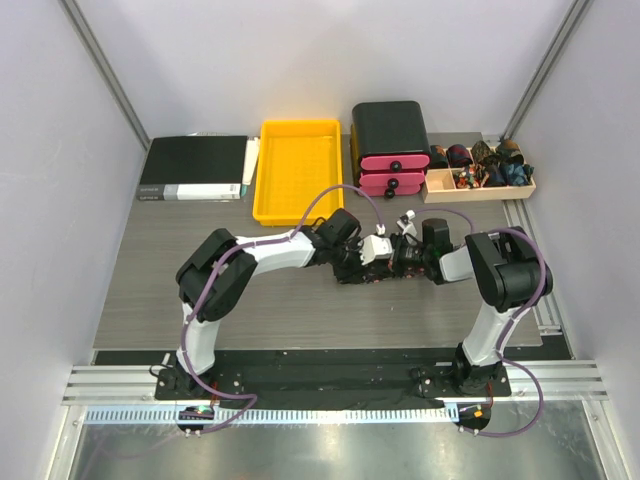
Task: Roll the ties
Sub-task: Roll the tie at the center of the board.
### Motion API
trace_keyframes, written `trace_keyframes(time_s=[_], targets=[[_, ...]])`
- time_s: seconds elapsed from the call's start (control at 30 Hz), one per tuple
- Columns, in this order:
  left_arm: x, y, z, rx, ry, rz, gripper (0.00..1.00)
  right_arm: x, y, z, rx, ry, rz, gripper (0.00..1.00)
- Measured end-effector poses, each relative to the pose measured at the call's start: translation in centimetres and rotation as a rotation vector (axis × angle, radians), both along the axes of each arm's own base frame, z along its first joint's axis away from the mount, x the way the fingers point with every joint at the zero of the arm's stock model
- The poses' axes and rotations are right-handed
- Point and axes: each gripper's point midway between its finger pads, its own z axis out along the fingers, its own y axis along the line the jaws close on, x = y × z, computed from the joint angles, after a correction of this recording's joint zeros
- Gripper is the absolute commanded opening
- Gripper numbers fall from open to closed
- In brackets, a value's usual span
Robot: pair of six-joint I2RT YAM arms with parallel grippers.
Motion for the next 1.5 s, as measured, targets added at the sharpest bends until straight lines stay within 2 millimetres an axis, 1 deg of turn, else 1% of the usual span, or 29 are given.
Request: trace_keyframes(time_s=[0.07, 0.13, 0.23, 0.27, 0.3, 0.5, 0.6, 0.67, 0.77, 0.9, 1.07, 1.13, 1.3, 1.4, 1.43, 1.5], targets=[[0.1, 0.1, 0.0, -0.009, 0.004, 0.001, 0.45, 0.0, 0.0, -0.1, 0.005, 0.008, 0.005, 0.01], [0.0, 0.2, 0.1, -0.028, 0.0, 0.003, 0.48, 0.0, 0.0, -0.1, 0.01, 0.017, 0.012, 0.01], [-0.3, 1.0, 0.2, -0.051, 0.008, 0.008, 0.54, -0.1, -0.1, -1.0, 0.002, 0.051, 0.011, 0.01], [-0.6, 1.4, 0.3, -0.057, 0.018, 0.016, 0.59, -0.3, -0.2, -1.4, 0.0, 0.071, 0.013, 0.01], [-0.9, 1.7, 0.4, -0.065, 0.027, 0.025, 0.61, -0.4, -0.2, -1.6, -0.001, 0.082, 0.014, 0.01], [-2.3, 4.0, 0.5, -0.102, 0.074, 0.075, 0.68, -0.2, -1.0, -2.1, -0.015, 0.108, 0.0, 0.01], [-2.8, 4.6, 0.6, -0.127, 0.081, 0.086, 0.7, -0.2, -1.3, -2.5, -0.022, 0.124, -0.001, 0.01], [-3.1, 4.6, 0.6, -0.142, 0.081, 0.085, 0.72, -0.2, -1.4, -2.6, -0.024, 0.126, 0.001, 0.01], [-3.0, 4.3, 0.8, -0.169, 0.08, 0.091, 0.81, -0.1, -1.4, -2.6, -0.028, 0.127, 0.005, 0.01], [-2.7, 3.9, 0.9, -0.205, 0.07, 0.105, 0.86, -0.2, -1.3, -2.6, -0.021, 0.14, 0.017, 0.01], [-2.0, 2.8, 1.1, -0.25, 0.043, 0.11, 0.86, -0.2, -1.3, -2.6, -0.016, 0.148, 0.023, 0.01], [-1.7, 2.5, 0.8, -0.258, 0.042, 0.113, 0.83, -0.2, -1.3, -2.6, -0.016, 0.148, 0.023, 0.01], [-0.8, 1.0, 0.8, -0.294, 0.051, 0.132, 0.77, -0.2, -1.3, -2.6, -0.016, 0.149, 0.023, 0.01], [-0.6, -0.1, 0.9, -0.307, 0.059, 0.137, 0.66, -0.2, -1.3, -2.6, -0.015, 0.148, 0.023, 0.01], [-0.6, -0.4, 0.9, -0.305, 0.058, 0.136, 0.57, -0.2, -1.3, -2.6, -0.015, 0.148, 0.023, 0.01], [-0.3, -1.0, 0.8, -0.294, 0.054, 0.139, 0.46, -0.2, -1.3, -2.6, -0.015, 0.148, 0.024, 0.01]])
